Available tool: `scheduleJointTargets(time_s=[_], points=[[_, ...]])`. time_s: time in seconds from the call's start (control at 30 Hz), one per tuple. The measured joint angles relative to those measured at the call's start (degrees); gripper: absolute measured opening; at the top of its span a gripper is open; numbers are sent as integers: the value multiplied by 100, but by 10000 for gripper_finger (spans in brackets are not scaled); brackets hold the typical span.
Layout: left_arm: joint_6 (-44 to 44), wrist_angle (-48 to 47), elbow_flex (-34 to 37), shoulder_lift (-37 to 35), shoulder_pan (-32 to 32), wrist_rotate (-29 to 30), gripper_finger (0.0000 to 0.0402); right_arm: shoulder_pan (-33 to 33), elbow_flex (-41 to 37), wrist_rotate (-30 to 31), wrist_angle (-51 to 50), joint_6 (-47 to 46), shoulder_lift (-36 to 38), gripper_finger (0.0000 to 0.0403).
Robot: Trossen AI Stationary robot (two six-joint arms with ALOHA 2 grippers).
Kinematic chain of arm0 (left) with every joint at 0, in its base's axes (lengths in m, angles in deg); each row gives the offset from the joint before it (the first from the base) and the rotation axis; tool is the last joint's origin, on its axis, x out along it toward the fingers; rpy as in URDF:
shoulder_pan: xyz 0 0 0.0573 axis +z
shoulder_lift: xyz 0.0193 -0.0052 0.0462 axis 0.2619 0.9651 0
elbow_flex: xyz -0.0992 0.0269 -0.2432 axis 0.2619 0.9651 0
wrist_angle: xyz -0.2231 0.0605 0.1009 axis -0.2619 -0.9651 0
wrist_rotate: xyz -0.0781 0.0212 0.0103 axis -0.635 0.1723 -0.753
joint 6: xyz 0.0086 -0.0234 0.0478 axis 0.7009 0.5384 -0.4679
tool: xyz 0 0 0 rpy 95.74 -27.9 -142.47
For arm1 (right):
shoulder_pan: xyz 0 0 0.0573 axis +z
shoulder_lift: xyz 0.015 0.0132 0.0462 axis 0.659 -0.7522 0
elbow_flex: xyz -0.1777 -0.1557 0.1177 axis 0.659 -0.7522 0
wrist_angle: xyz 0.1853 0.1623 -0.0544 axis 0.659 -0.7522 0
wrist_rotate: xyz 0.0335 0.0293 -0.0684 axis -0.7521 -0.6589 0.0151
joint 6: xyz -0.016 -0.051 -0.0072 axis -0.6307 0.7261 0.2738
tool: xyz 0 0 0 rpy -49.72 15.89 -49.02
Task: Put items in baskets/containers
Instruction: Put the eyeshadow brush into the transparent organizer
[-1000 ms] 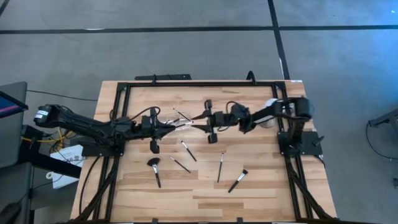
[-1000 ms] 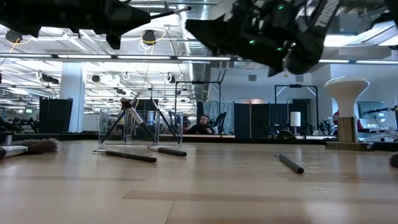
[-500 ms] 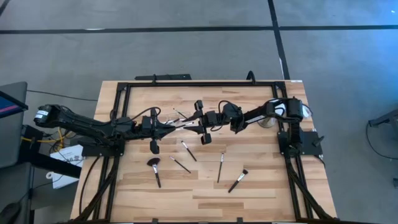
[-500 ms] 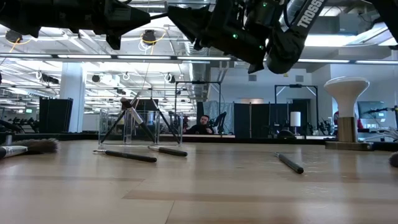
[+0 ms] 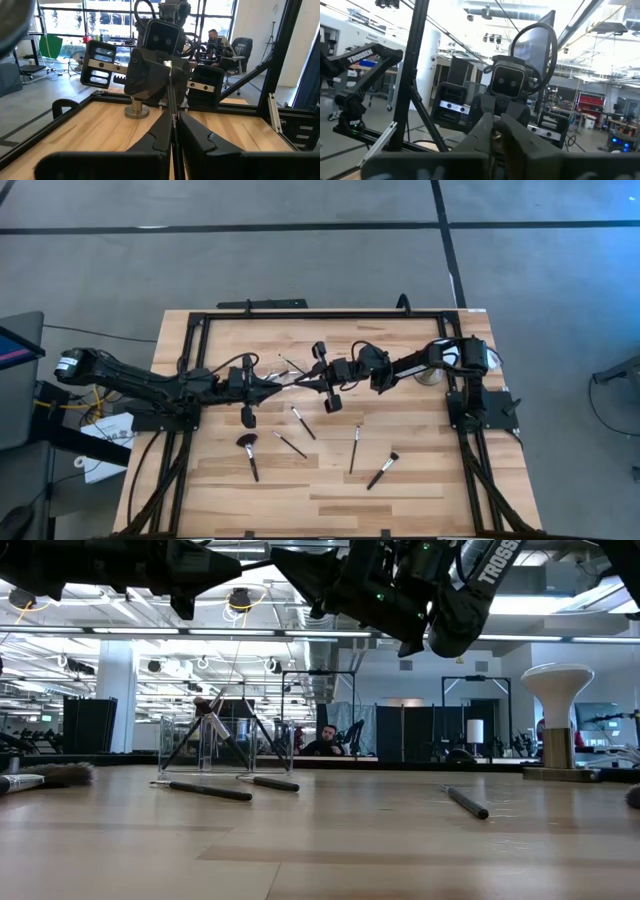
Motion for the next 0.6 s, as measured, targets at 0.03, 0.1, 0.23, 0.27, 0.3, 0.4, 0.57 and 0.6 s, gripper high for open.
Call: scheduleJointTargets(time_s=[0.03,0.1,0.23,0.27,0.3,0.4,0.57,0.6], points=[[0,-3,0,0,0,7,25,-2,0,-4,-2,-2,0,11],[0,-26,0,0,1,8,28,-4,0,-12,-13,-2,0,18],[0,-80,0,-2,0,4,39,-2,0,-31,-20,-52,0,20],[-2,-108,0,-2,0,6,43,-4,0,-29,-36,-90,0,14],[-2,-137,0,-2,0,8,47,-9,0,-24,-60,-133,0,10],[-2,-276,0,-2,4,50,62,-9,0,26,-221,-166,0,11],[-3,-573,0,-2,4,262,89,-9,128,166,-661,-172,12,9],[-3,-648,0,-2,4,335,95,-11,163,169,-876,-168,67,7]])
